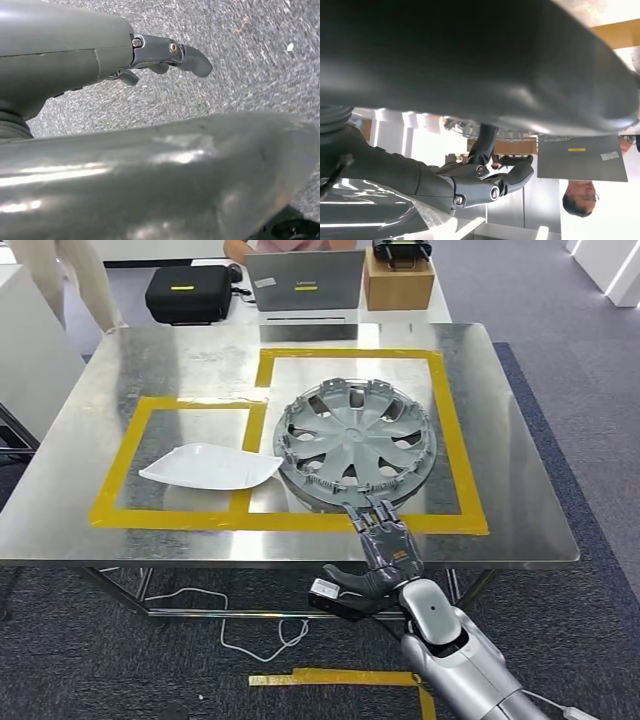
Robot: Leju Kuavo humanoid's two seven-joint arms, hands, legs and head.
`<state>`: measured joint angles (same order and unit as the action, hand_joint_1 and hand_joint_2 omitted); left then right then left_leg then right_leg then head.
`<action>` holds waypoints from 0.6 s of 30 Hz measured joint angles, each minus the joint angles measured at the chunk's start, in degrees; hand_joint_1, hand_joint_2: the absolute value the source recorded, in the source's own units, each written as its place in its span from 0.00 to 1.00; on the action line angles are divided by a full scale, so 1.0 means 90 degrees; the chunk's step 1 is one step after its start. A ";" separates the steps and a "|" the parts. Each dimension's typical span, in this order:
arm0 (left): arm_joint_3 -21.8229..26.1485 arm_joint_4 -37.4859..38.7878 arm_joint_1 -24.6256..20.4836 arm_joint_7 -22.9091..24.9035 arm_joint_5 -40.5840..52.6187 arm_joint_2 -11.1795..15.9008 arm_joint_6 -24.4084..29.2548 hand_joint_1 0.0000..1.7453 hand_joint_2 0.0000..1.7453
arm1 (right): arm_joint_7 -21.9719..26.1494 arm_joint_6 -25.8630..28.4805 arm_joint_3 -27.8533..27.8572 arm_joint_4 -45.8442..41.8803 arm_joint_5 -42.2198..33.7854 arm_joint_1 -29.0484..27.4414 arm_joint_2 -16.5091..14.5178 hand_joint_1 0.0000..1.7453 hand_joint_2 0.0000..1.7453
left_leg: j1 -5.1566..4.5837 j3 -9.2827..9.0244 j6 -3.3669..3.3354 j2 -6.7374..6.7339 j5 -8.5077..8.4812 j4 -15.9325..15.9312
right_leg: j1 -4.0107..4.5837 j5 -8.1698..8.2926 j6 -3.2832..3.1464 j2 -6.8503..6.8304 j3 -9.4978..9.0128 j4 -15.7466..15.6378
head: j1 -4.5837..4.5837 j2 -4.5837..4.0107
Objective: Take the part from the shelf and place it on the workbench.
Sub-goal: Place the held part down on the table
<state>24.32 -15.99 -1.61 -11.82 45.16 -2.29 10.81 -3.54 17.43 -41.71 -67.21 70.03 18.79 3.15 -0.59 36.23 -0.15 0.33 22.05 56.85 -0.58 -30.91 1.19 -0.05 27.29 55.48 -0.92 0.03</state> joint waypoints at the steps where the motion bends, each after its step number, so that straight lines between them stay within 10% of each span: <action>1: 0.0001 -0.0001 0.0011 0.0000 0.0003 0.0001 0.0001 0.00 0.00 | -0.0004 -0.0005 0.0003 -0.0001 -0.0001 -0.0001 0.0000 0.00 0.00 | 0.0010 0.0038 0.0042 0.0002 0.0107 0.0063 | -0.0009 0.0058 -0.0056 -0.0014 0.0043 -0.0006 | -0.0010 -0.0001; 6: 0.0004 -0.0001 0.0026 0.0000 0.0010 -0.0012 0.0011 0.00 0.00 | -0.0010 -0.0027 0.0008 -0.0007 -0.0002 -0.0018 0.0001 0.00 0.00 | 0.0106 0.0395 0.0205 -0.0005 0.1325 0.1670 | -0.0028 0.0389 -0.0158 -0.0061 0.0397 0.0021 | -0.0055 -0.0001; 8: 0.0005 -0.0001 0.0026 0.0000 0.0010 -0.0010 0.0014 0.00 0.00 | -0.0022 -0.0041 0.0008 -0.0008 -0.0002 -0.0028 0.0001 0.00 0.00 | 0.0140 0.0163 0.0232 -0.0007 0.1143 0.1662 | -0.0032 0.0484 -0.0135 -0.0072 0.0582 0.0078 | -0.0057 -0.0001; 12: 0.0010 -0.0004 0.0011 0.0000 0.0010 -0.0008 0.0017 0.00 0.00 | -0.0073 -0.0068 0.0038 -0.0052 -0.0002 -0.0031 0.0002 0.00 0.00 | 0.0147 -0.0864 0.0183 -0.0006 0.0851 0.0135 | -0.0027 0.0623 -0.0009 -0.0078 0.0830 0.0206 | -0.0050 -0.0001; 16: 0.0052 -0.0005 0.0010 0.0000 0.0016 -0.0004 0.0019 0.00 0.00 | -0.0118 -0.0085 0.0078 -0.0078 -0.0002 -0.0051 0.0018 0.00 0.00 | 0.0112 -0.0838 -0.0032 -0.0018 0.0761 -0.0079 | -0.0049 0.0686 0.0167 -0.0073 0.0936 0.0223 | -0.0045 -0.0001; 18: 0.0064 -0.0007 0.0008 0.0000 0.0024 -0.0001 0.0019 0.00 0.00 | -0.0146 -0.0088 0.0109 -0.0078 -0.0005 -0.0068 0.0047 0.00 0.00 | 0.0120 -0.0705 -0.0148 -0.0036 0.0619 -0.0107 | -0.0058 0.0226 0.0207 -0.0041 0.1106 0.0616 | -0.0026 -0.0001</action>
<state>24.90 -16.06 -1.54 -11.82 45.37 -2.30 10.98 -4.85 16.64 -40.73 -67.91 69.98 18.18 3.57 0.49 29.88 -1.48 0.00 27.62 55.88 -1.10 -28.88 3.05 -0.42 37.24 61.02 -1.16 0.02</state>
